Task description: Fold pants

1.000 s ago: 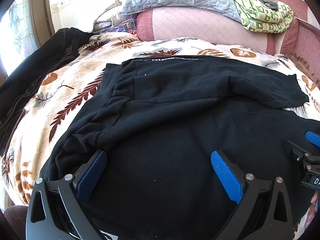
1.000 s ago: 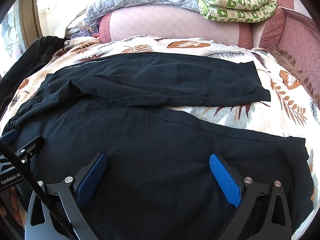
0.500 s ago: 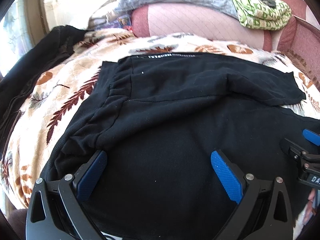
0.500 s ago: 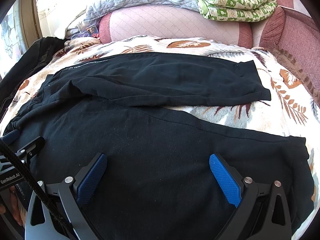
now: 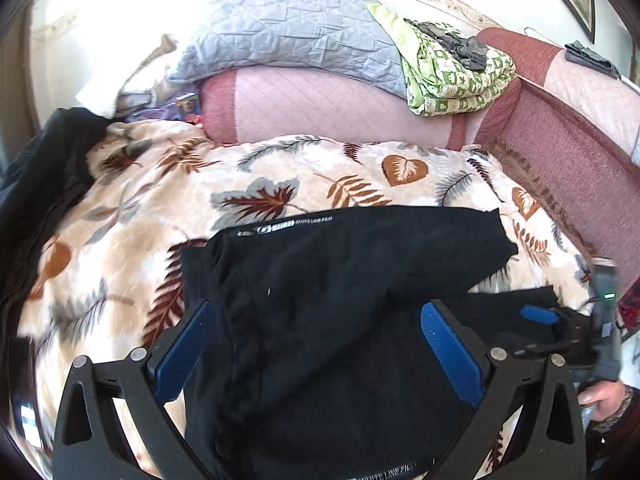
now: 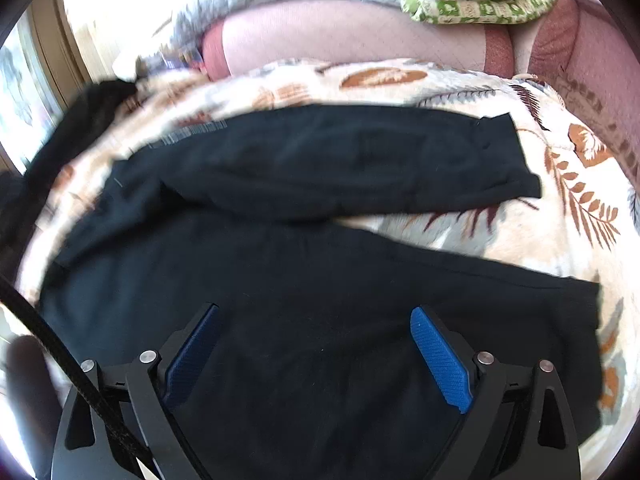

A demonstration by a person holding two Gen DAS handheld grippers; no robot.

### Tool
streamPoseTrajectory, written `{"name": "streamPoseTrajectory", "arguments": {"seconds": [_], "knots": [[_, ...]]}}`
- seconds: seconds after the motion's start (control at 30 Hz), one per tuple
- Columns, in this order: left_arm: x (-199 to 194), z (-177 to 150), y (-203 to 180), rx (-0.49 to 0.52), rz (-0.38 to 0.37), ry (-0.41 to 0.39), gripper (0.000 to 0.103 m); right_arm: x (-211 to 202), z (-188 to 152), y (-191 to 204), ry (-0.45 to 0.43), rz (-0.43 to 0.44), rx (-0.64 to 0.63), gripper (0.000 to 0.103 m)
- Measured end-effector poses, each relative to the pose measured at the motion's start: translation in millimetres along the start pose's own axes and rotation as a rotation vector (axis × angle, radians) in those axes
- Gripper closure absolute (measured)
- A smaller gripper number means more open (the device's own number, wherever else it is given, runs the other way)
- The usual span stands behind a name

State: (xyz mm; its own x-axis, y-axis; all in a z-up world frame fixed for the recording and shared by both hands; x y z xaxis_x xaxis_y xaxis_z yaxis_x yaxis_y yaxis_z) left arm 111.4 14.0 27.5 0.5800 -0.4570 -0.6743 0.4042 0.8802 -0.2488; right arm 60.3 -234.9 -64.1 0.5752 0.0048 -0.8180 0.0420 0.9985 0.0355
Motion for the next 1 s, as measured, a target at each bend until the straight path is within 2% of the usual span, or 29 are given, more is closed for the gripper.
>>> {"name": "streamPoseTrajectory", "arguments": {"seconds": [0.1, 0.13, 0.17, 0.23, 0.27, 0.3, 0.37, 0.53, 0.73, 0.8, 0.87, 0.93, 1.0], "knots": [[22, 18, 10, -0.031, -0.065, 0.037, 0.001, -28, 23, -22, -0.061, 0.004, 0.027, 0.005], [31, 24, 10, -0.033, -0.103, 0.045, 0.017, -32, 33, -31, -0.071, -0.004, 0.024, 0.005], [39, 29, 6, -0.036, -0.137, 0.052, 0.049, -33, 42, -37, -0.072, -0.012, 0.020, 0.005], [67, 39, 9, -0.056, -0.157, 0.108, 0.070, -28, 66, -57, -0.073, -0.045, 0.008, 0.005], [77, 42, 10, -0.054, -0.156, 0.118, 0.070, -23, 81, -66, -0.077, -0.061, -0.005, 0.005], [88, 47, 10, -0.044, -0.158, 0.129, 0.064, -17, 96, -71, -0.083, -0.072, -0.027, 0.005], [120, 56, 15, -0.016, -0.136, 0.171, 0.039, -1, 120, -78, -0.078, -0.086, -0.073, 0.005], [177, 71, 26, 0.017, -0.150, 0.240, 0.038, 67, 173, -74, -0.002, -0.030, -0.176, 0.006], [238, 69, 37, 0.030, -0.203, 0.343, 0.037, 135, 197, -68, 0.066, 0.013, -0.237, 0.009], [249, 63, 35, 0.053, -0.229, 0.377, 0.029, 151, 200, -68, 0.089, 0.027, -0.243, 0.011], [255, 60, 27, 0.103, -0.282, 0.388, 0.011, 164, 200, -67, 0.113, 0.063, -0.239, 0.011], [257, 57, 21, 0.134, -0.308, 0.411, 0.006, 173, 199, -63, 0.137, 0.107, -0.244, 0.011], [258, 52, 18, 0.189, -0.286, 0.433, 0.007, 179, 195, -58, 0.152, 0.124, -0.263, 0.011]]}}
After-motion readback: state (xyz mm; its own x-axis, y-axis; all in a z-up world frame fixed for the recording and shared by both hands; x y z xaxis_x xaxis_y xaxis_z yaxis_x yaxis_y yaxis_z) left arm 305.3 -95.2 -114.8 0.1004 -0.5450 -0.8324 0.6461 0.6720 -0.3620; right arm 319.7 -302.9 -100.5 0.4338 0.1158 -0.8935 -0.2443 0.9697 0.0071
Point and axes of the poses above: each gripper's, at about its wrist camera, not at the fingertips, and x roughly the way its jaws point, y to its left, z to its top, the point moved 8 cm from there along x, roughly the way its jaws point, and after that the axes turned 10 degrees about -z, right-handed, at the moved point
